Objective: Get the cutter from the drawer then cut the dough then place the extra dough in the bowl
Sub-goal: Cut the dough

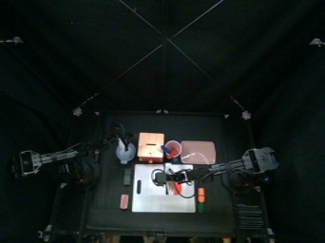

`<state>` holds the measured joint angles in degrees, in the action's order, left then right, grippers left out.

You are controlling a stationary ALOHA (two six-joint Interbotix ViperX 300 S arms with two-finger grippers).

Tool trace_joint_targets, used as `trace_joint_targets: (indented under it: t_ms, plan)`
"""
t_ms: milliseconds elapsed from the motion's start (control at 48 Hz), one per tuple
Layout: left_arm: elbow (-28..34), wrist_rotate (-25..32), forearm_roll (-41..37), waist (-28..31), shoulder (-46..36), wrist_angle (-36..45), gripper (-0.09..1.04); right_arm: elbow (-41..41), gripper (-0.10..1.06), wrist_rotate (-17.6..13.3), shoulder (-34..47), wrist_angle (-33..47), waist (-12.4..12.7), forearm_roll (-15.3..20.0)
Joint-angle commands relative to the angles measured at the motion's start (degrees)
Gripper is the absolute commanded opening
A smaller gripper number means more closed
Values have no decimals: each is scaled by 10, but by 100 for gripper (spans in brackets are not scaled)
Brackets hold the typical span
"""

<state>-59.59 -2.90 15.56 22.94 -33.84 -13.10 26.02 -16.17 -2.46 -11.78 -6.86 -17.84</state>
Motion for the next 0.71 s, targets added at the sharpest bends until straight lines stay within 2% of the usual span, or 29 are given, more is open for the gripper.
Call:
trace_joint_targets:
  t_ms: [21, 146, 417, 562, 708]
  plan:
    - [-11, 2, -14, -36, -25, -8, 37, 52, 38, -1, -63, 45, 5, 26]
    - [-29, 2, -26, -61, -32, -11, 37, 120, 39, -1, -103, 59, 11, 71]
    - [-63, 2, -63, -118, -32, -42, 38, 278, 46, -1, -236, 63, 11, 207]
    - [-72, 2, -70, -141, -32, -56, 38, 341, 58, -1, -291, 67, 11, 230]
    - [-81, -1, -69, -149, -31, -61, 38, 397, 77, -1, -305, 93, 12, 255]
